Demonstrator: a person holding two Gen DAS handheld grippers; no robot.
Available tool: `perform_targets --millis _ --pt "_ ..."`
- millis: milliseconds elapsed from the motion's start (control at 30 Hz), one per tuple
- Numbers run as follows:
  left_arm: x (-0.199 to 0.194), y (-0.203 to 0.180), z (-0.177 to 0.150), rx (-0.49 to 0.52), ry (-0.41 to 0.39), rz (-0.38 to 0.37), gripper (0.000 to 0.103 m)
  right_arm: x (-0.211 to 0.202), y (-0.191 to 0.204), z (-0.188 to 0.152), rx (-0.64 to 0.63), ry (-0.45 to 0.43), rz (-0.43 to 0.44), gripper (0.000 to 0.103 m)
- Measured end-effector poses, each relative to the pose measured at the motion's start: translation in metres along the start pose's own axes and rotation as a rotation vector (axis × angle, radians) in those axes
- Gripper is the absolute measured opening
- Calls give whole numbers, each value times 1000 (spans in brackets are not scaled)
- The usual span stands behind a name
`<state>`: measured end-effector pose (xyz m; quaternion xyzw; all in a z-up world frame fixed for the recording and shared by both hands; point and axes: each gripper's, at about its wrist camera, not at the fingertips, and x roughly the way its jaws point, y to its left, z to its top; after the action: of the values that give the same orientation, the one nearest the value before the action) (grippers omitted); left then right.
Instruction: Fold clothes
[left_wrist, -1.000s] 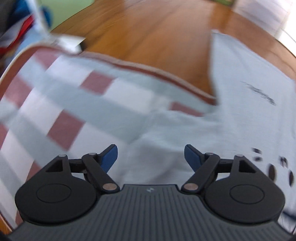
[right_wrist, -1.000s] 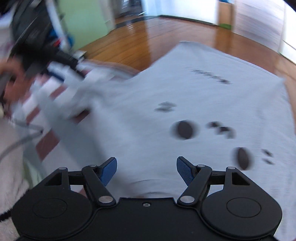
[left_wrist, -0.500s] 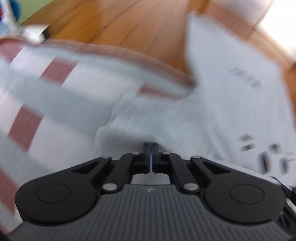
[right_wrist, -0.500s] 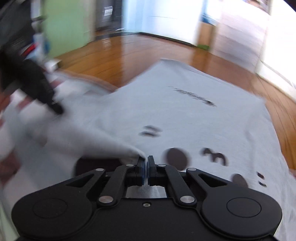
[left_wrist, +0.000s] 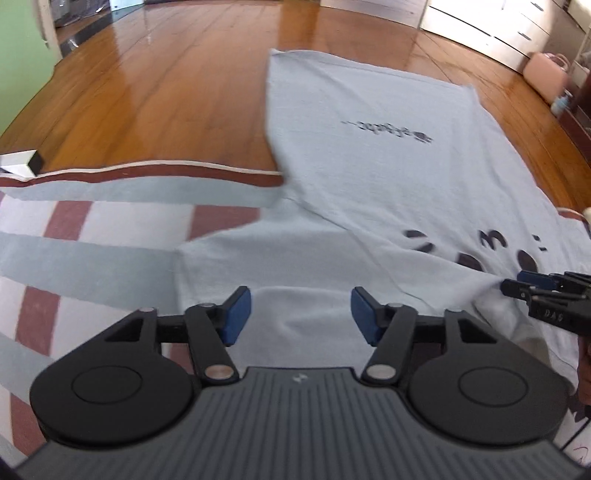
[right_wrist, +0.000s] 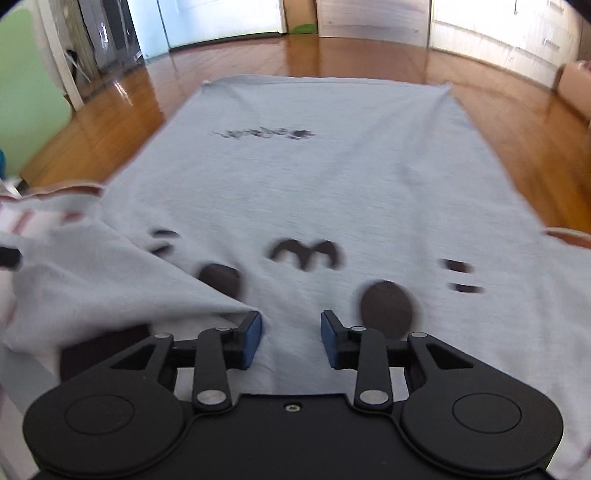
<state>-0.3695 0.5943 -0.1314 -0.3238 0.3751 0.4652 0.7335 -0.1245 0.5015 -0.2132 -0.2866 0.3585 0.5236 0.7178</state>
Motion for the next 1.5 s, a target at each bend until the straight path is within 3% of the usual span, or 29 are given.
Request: perform_targets --millis 67,100,233,333,400,500,533,567,600,700,800,967,1100,1200,1233,1300,1400,1467,1500 --pt "5 -7 -3 -5 34 -42 52 -7 -5 -12 -76 -1 -101 28" --pt "7 -13 -5 13 46 -55 52 -13 -11 -16 -64 -15 -99 28" --pt "14 -42 -16 180 100 -71 53 -52 -38 -29 94 -83 45 28" --pt "22 -56 -24 254 182 -102 56 -76 -31 -38 81 -152 170 28" --pt "32 -61 -27 283 212 -55 56 -83 -17 -42 33 -160 238 28" --pt "43 -65 -30 379 180 149 54 -82 -3 -43 38 -127 338 29" --pt "44 -67 -32 435 151 197 49 -79 -1 -43 48 -108 364 30" --pt "44 -70 -34 499 122 224 35 -75 2 -43 52 -89 384 31" --pt "44 -72 -36 543 105 238 27 -73 5 -43 54 -72 398 31" --pt "42 -59 -26 449 67 243 9 -67 12 -40 36 -60 408 33" --pt "32 -40 -7 322 -23 237 8 -64 19 -35 31 -68 421 46" --pt "17 -10 7 159 -139 215 4 -39 29 -34 129 5 483 48" --pt "-27 10 2 60 -280 196 4 -34 46 -38 124 -2 418 48" --pt "-71 29 -4 -31 -373 160 3 -41 51 -45 108 -39 429 52" --pt "-78 36 -6 -50 -377 152 3 -41 50 -48 101 -44 442 54" --pt "-66 48 -8 -73 -291 192 3 -38 50 -51 85 -45 449 55" --pt "-29 70 -12 -158 -96 265 3 -33 51 -53 57 -46 450 55" --pt "-12 86 -16 -258 -14 209 3 -32 57 -50 26 -64 440 53" --pt "-13 88 -15 -274 -19 199 3 -33 61 -48 -4 -75 445 21"
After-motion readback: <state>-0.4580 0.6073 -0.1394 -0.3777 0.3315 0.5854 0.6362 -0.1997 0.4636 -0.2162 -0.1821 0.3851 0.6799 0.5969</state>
